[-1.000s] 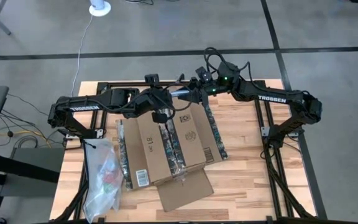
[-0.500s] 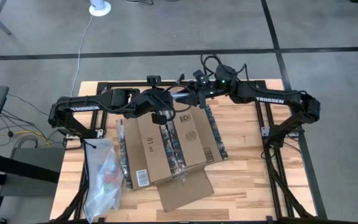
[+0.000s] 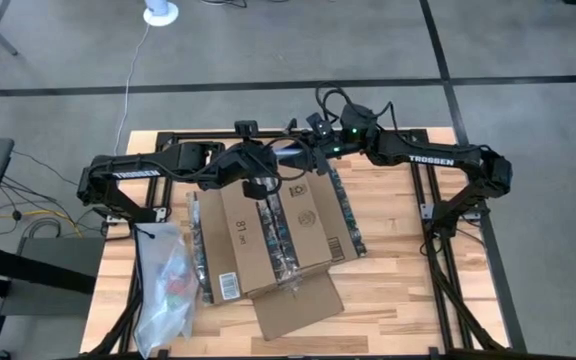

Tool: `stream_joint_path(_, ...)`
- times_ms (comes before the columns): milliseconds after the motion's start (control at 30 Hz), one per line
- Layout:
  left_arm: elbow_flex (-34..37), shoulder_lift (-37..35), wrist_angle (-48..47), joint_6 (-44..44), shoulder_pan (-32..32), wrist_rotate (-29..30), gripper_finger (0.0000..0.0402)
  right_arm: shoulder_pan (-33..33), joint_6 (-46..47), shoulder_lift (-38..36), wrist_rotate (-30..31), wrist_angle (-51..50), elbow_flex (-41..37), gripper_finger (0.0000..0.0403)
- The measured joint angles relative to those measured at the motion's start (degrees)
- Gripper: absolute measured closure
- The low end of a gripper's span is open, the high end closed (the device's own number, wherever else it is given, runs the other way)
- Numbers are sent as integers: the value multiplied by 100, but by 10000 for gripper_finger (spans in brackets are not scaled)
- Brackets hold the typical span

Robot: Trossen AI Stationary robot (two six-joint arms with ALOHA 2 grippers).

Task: Unpack boxes
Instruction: Break down the box until it is fully flat

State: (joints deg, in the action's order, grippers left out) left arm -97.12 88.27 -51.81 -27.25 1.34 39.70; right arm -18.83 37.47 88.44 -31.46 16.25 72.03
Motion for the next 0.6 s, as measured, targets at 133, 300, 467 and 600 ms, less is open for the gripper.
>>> stream_joint_path(133, 0, 0, -40, -56, -7, -4, 351, 0, 3, 0, 0, 5, 0, 144)
stream_joint_path(300, 0, 0, -16, -56, -9, -11, 351, -3, 20, 0, 2, -22, 1, 174)
stream_joint_path(467, -2, 0, 22, -54, -24, 3, 351, -81, 17, 2, 20, -24, 0, 257)
stream_joint_path(600, -2, 0, 21, -51, -24, 28, 351, -156, 2, 2, 17, 22, 0, 289)
